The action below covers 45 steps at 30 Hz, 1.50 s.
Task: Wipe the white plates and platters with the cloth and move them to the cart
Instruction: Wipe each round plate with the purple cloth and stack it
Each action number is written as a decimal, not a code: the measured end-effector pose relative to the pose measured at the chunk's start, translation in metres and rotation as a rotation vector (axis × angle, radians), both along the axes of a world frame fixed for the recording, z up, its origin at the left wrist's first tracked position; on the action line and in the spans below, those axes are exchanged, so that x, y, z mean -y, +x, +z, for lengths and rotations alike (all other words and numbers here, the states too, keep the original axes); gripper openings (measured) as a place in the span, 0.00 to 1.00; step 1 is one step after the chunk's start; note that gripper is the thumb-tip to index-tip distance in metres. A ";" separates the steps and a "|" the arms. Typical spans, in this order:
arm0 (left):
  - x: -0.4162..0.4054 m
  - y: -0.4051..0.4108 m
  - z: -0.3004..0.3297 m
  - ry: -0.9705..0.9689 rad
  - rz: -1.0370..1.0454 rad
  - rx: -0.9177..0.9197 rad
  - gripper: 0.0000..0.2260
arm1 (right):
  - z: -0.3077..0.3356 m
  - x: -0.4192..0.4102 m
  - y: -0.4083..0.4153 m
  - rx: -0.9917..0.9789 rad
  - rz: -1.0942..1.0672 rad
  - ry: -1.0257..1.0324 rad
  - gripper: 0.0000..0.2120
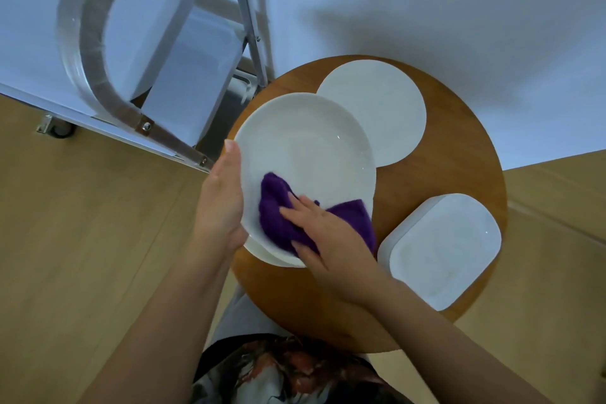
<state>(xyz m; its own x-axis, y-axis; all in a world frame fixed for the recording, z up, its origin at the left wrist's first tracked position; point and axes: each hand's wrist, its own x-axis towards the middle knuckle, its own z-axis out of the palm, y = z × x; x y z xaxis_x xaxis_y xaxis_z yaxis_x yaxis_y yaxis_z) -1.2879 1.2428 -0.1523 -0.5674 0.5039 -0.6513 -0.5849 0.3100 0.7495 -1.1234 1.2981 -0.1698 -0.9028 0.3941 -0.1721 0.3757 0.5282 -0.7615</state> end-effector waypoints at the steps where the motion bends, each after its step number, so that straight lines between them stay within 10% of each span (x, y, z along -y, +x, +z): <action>1: 0.001 -0.002 0.002 0.055 -0.054 -0.026 0.27 | -0.002 -0.007 0.012 0.023 0.027 0.085 0.23; 5: 0.006 0.009 0.008 0.069 -0.180 -0.011 0.26 | -0.014 -0.039 0.036 0.050 -0.080 0.485 0.22; 14: -0.001 0.031 0.007 0.008 -0.161 0.038 0.31 | -0.012 -0.047 -0.019 -0.018 -0.463 0.394 0.23; 22: -0.005 0.022 0.016 0.013 -0.126 -0.123 0.21 | 0.005 0.021 -0.016 -0.156 -0.072 -0.057 0.30; 25: -0.003 0.023 0.013 -0.077 -0.087 -0.039 0.24 | -0.001 0.015 0.010 -0.055 0.077 0.182 0.42; 32: -0.017 0.025 0.026 -0.121 -0.110 0.140 0.27 | 0.003 0.008 0.034 -0.251 -0.141 0.555 0.17; 41: -0.031 0.026 0.024 -0.142 -0.131 0.011 0.30 | 0.076 -0.014 0.029 -0.507 -0.528 -0.365 0.23; 45: -0.025 0.041 0.005 -0.035 -0.055 0.240 0.28 | 0.071 -0.020 0.033 -0.591 -0.648 -0.804 0.22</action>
<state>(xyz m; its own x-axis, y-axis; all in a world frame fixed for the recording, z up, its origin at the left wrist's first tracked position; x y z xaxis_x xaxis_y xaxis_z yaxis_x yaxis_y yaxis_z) -1.2471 1.2677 -0.1477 -0.3669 0.5044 -0.7817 -0.7262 0.3699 0.5795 -1.0905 1.3182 -0.0989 -0.5974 0.7759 -0.2026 -0.1245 -0.3393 -0.9324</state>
